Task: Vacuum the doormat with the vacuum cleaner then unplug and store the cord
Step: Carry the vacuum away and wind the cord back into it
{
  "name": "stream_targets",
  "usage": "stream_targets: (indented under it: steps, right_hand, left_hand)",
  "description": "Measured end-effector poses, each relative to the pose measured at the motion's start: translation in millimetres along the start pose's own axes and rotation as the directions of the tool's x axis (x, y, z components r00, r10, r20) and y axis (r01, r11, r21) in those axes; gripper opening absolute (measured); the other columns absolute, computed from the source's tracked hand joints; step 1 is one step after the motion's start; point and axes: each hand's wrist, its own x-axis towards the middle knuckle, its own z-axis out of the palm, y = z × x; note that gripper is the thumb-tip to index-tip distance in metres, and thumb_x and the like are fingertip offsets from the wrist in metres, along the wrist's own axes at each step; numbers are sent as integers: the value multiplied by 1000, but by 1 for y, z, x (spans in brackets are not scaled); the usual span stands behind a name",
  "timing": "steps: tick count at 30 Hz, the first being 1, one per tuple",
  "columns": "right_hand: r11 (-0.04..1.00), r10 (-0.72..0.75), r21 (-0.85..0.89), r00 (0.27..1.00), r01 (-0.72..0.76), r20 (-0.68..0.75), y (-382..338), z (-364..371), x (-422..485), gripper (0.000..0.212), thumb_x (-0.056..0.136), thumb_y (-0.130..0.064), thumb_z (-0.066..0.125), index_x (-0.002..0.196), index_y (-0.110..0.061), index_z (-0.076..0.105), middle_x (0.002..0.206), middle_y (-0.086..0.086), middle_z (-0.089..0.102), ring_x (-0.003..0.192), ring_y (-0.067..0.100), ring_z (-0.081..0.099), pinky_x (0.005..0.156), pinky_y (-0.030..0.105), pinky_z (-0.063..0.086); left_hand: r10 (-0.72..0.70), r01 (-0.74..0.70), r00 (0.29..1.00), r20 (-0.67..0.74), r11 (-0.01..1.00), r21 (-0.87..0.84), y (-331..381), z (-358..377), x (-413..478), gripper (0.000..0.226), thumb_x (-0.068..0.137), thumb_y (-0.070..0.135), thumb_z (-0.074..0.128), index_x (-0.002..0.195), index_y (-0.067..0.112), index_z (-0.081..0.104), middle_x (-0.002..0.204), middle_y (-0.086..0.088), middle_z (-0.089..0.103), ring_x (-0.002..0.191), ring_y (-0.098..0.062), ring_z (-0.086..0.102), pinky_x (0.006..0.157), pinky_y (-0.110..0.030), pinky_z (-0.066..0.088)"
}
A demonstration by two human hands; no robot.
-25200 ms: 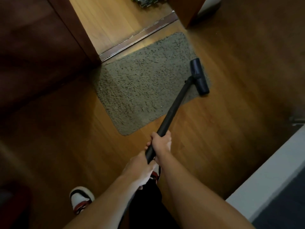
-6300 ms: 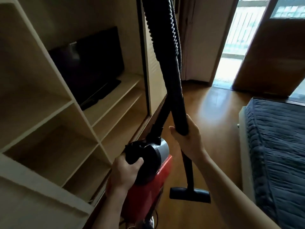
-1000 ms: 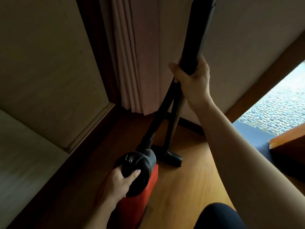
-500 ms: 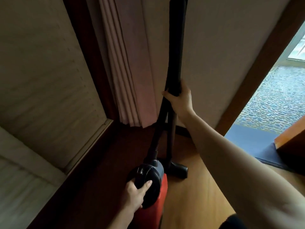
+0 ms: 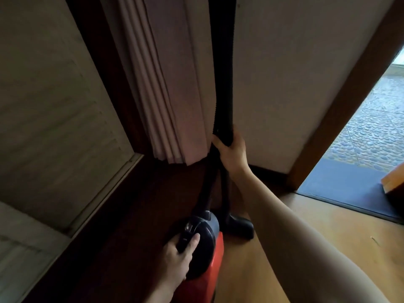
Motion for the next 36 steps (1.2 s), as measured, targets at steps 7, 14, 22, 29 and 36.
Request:
stream_targets:
  steps: [7,14,22,29,36]
  right_hand:
    - [998,0,60,998,4,-62,2,-24,25,22,94,-22,73,105,-32,57,97,-7,68,79,-2,66,75,27,60]
    - [995,-39,94,996,47,-80,13,-39,47,25,94,-19,72,114,-23,58,96,-10,67,82,-5,66,73,16,55]
    - [992,-125,30,992,126,-22,31,-40,71,34,95,-23,71,119,-5,55,98,16,61,89,21,63,85,46,56]
    - [999,-42,-23,998,41,-50,64,-47,73,38,94,-24,72,125,-8,57,105,9,68,95,23,69,85,44,60]
    - [996,-86,-39,996,85,-23,66,-58,85,30,95,-15,71,122,-10,58,97,-9,65,87,2,66,80,22,57]
  left_hand:
    - [17,-19,998,63,999,27,8,9,16,28,87,59,56,68,41,64,46,5,37,32,-9,32,38,-22,30]
    - [-38,37,994,103,999,12,22,25,42,40,90,57,55,70,22,54,47,7,30,34,-7,24,38,-19,21]
    - [-42,41,997,64,999,6,44,54,76,43,92,55,54,74,16,54,45,8,33,34,-8,26,36,-19,23]
    - [-12,11,997,72,1000,18,53,74,105,40,92,55,56,67,23,55,44,10,36,32,-6,30,34,-19,24]
    - [57,-62,997,56,993,99,51,82,114,34,92,54,54,71,27,58,38,14,43,30,-1,40,38,-15,28]
